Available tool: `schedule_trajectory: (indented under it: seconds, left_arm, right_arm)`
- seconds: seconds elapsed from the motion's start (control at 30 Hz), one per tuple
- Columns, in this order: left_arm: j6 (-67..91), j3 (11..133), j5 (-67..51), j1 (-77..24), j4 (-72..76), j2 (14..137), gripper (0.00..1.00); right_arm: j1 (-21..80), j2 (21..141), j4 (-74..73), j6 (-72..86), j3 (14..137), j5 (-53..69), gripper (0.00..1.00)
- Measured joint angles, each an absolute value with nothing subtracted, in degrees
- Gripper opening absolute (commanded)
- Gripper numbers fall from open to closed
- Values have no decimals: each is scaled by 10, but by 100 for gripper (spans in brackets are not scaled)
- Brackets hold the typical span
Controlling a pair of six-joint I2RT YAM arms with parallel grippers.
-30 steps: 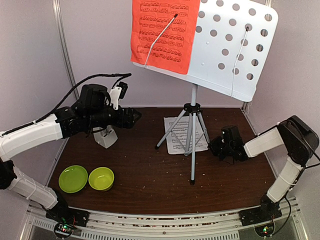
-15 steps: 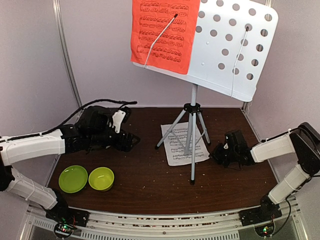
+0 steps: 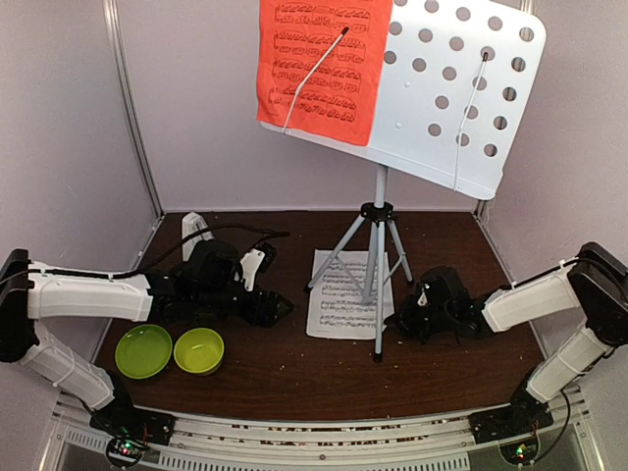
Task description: Set up the instrument practice props
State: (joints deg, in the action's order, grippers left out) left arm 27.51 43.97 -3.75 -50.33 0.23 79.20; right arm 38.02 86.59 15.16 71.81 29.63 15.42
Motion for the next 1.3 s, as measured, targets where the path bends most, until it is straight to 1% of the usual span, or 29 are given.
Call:
schedule_trajectory:
  seconds: [0.3, 0.47, 0.6, 0.87, 1.13, 1.2, 1.27, 1.3]
  left_arm:
    - [445, 435, -90, -503, 91, 861, 74]
    - [506, 434, -105, -503, 109, 897, 67]
    - [544, 434, -125, -503, 126, 949, 61]
    - [610, 434, -139, -502, 160, 1013, 55]
    - [651, 448, -156, -502, 223, 1058, 38]
    - [657, 459, -159, -502, 227, 1071, 29]
    - [660, 470, -159, -502, 222, 1080, 18]
    - [657, 477, -158, -501, 213, 1083, 10]
  right_arm:
    - [407, 881, 170, 750, 296, 153, 0]
    - [412, 881, 178, 754, 289, 152, 0]
    - [412, 881, 178, 755, 278, 151, 0]
    - [414, 881, 178, 754, 275, 151, 0]
    - [414, 881, 174, 749, 276, 152, 0]
    - [414, 881, 173, 749, 277, 152, 0]
    - [414, 881, 171, 748, 278, 152, 1]
    - [414, 881, 171, 747, 278, 152, 3]
